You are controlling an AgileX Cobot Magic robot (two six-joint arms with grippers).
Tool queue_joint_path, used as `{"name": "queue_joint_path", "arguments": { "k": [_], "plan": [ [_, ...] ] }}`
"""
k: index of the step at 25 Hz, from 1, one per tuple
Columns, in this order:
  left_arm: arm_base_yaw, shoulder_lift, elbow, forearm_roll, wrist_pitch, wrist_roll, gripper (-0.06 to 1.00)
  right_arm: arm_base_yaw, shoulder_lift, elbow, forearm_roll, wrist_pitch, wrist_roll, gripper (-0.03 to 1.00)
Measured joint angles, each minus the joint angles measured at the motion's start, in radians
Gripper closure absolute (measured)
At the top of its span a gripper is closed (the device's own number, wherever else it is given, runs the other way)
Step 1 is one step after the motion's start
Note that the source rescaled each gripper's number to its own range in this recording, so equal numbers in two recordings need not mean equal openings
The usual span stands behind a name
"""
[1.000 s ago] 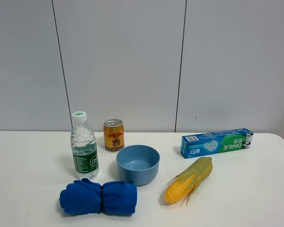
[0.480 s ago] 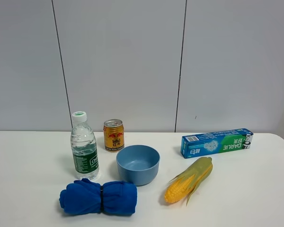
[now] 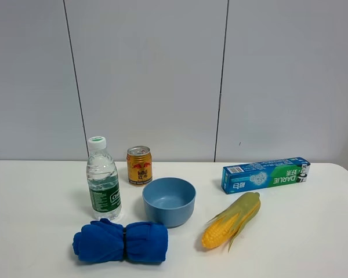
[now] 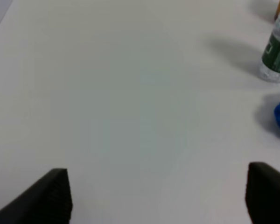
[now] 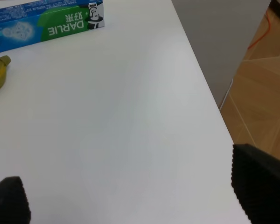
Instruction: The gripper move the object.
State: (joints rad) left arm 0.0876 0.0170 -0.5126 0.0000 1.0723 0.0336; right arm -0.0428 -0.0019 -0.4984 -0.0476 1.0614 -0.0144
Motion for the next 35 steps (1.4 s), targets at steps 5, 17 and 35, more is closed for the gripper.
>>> {"name": "queue_joint_path", "arguments": {
  "k": [5, 17, 35],
  "plan": [
    [0.000, 0.000, 0.000, 0.000, -0.009, -0.001, 0.33, 0.000, 0.000, 0.000, 0.000, 0.000, 0.000, -0.03],
    [0.000, -0.021, 0.001, 0.000, -0.011, -0.001, 0.33, 0.000, 0.000, 0.000, 0.000, 0.000, 0.000, -0.03],
    [0.000, -0.021, 0.001, 0.000, -0.011, -0.019, 0.33, 0.000, 0.000, 0.000, 0.000, 0.000, 0.000, -0.03]
  ]
}}
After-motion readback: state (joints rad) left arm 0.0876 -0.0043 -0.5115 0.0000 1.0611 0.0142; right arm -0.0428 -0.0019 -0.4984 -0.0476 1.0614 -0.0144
